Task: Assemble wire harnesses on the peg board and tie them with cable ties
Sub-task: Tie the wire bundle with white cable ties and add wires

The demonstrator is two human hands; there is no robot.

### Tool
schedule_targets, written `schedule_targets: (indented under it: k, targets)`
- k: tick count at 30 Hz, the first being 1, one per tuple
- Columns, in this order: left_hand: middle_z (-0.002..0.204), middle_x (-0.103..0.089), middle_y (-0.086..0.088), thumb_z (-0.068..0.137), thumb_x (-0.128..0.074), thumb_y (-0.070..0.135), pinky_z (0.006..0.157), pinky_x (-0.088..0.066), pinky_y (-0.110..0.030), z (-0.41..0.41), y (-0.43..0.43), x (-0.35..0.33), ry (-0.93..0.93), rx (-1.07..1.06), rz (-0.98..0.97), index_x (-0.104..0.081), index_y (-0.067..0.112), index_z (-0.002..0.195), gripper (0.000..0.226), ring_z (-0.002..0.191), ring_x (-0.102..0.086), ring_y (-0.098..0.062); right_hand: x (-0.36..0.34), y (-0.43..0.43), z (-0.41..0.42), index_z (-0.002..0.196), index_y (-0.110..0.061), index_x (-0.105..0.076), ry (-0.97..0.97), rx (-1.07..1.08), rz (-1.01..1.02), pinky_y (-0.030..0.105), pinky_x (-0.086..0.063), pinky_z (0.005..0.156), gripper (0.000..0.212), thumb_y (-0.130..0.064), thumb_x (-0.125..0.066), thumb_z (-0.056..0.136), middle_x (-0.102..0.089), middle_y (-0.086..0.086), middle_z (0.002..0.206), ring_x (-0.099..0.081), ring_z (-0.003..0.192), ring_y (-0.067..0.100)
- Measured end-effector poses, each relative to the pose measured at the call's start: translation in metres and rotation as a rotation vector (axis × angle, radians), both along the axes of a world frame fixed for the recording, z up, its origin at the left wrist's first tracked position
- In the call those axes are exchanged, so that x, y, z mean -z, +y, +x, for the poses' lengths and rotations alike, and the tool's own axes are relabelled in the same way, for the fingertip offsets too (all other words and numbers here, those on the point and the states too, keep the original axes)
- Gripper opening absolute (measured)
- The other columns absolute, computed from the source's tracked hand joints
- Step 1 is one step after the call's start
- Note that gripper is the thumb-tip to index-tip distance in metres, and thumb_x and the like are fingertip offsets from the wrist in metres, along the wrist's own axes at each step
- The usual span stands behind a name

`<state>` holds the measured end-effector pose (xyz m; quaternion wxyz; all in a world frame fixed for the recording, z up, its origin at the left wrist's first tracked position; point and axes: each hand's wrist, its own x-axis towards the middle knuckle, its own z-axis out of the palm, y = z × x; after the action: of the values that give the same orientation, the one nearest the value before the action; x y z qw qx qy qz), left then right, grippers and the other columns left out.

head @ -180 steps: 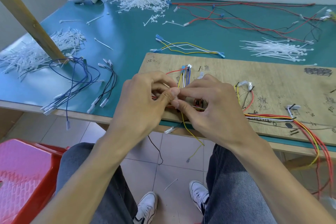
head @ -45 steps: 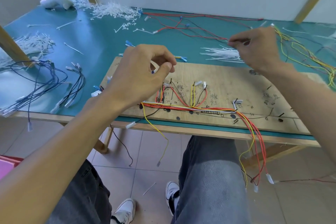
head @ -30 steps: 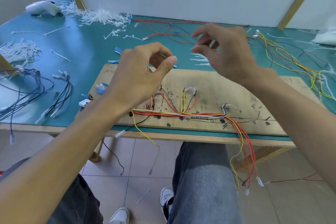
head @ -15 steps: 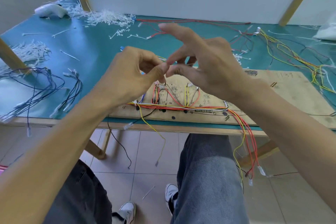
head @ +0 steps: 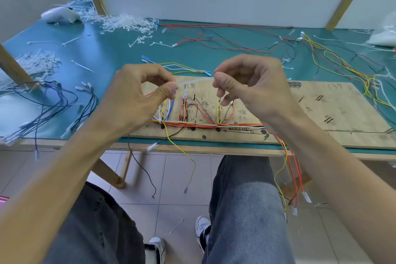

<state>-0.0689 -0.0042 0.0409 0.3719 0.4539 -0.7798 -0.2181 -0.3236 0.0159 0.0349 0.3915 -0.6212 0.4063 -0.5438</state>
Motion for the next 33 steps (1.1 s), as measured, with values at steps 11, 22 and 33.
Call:
schedule_targets:
  k: [11,22,33]
  targets:
    - [0.081,-0.073,0.02,0.099,-0.067,0.039,0.102,-0.046,-0.05,0.0,0.002,0.001,-0.073,-0.009,-0.057,-0.071,0.029,0.09,0.014,0.098,-0.065,-0.011,0.019,0.013,0.024,0.105,-0.005,-0.076,-0.192,0.248,-0.016,0.035,-0.061,0.06,0.009,-0.008,-0.074,0.097,-0.078,0.014,0.089,-0.073,0.077,0.026]
    - [0.122,-0.066,0.031,0.093,-0.074,0.043,0.102,-0.021,-0.044,-0.004,-0.016,0.016,-0.372,0.019,-0.059,-0.074,0.035,0.093,0.008,0.139,-0.033,-0.007,0.046,0.021,0.039,0.099,-0.018,-0.078,0.065,0.724,-0.226,0.034,-0.061,0.07,0.006,-0.018,-0.072,0.097,-0.075,-0.007,0.08,-0.072,0.072,0.015]
    - [0.117,-0.062,0.036,0.076,-0.083,0.046,0.091,-0.007,-0.029,-0.001,-0.035,0.029,-0.606,0.015,-0.131,-0.073,0.044,0.072,0.01,0.144,-0.027,0.001,0.057,0.017,0.043,0.095,-0.015,-0.08,0.35,0.799,-0.311,0.029,-0.056,0.071,0.01,-0.011,-0.071,0.093,-0.073,-0.006,0.079,-0.067,0.07,0.009]
